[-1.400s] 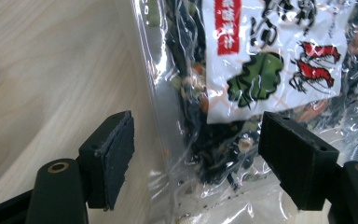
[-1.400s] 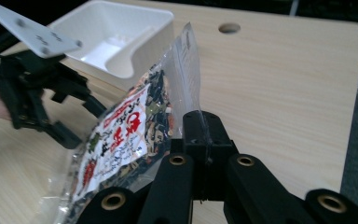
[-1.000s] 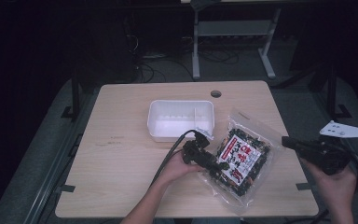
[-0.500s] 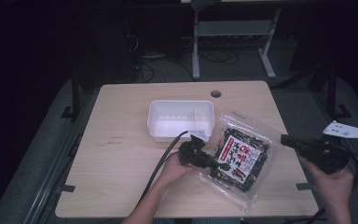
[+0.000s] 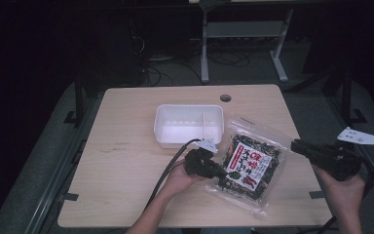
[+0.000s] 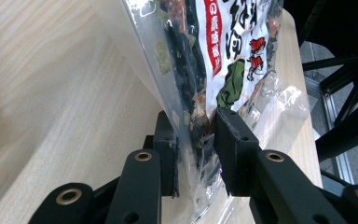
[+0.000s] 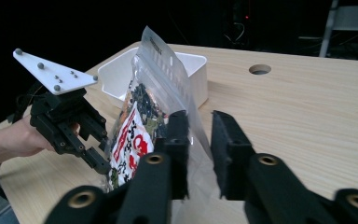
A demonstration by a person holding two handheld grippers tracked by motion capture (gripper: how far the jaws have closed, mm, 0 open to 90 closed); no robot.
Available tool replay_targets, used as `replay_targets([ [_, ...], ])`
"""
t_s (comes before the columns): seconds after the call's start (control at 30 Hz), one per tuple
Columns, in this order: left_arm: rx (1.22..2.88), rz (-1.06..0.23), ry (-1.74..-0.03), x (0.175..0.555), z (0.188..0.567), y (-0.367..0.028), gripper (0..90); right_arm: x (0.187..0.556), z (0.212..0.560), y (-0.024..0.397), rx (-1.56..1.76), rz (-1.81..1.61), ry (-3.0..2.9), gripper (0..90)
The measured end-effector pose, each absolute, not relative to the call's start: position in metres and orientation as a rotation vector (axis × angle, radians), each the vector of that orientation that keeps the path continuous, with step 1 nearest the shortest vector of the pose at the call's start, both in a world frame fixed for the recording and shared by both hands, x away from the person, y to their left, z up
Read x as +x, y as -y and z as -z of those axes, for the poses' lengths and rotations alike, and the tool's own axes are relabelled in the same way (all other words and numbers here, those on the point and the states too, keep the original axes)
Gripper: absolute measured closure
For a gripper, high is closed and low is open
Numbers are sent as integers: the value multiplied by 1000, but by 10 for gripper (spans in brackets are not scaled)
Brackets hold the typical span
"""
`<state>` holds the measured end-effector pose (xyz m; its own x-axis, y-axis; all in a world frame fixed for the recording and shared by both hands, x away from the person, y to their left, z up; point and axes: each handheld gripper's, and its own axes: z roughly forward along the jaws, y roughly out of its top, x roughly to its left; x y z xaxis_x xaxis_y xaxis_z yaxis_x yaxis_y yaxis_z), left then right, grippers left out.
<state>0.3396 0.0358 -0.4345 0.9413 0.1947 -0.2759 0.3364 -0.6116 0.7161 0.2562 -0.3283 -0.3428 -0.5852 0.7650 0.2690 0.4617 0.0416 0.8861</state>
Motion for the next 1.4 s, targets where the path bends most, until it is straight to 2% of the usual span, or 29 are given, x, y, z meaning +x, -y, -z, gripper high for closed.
replay_targets([
  [0.1, 2249, 209, -361, 338, 435, -36, 710, 259, 346, 329, 1257, -1583, -2051, 642],
  [0.2, 2260, 190, -348, 337, 434, -36, 712, 262, 351, 329, 1274, -1587, -2057, 611],
  [0.57, 2265, 114, -301, 328, 429, -33, 714, 272, 367, 333, 1313, -1595, -2103, 565],
  [0.9, 2274, 102, -286, 326, 428, -34, 713, 279, 379, 331, 1319, -1664, -2153, 497],
  [1.1, 2274, 72, -254, 323, 424, -31, 715, 289, 394, 315, 1303, -1600, -2323, 502],
  [1.3, 2284, 73, -254, 323, 424, -32, 716, 289, 392, 304, 1219, -1625, -2381, 552],
  [1.4, 2278, 76, -261, 323, 425, -32, 716, 286, 389, 308, 1203, -1652, -2363, 641],
])
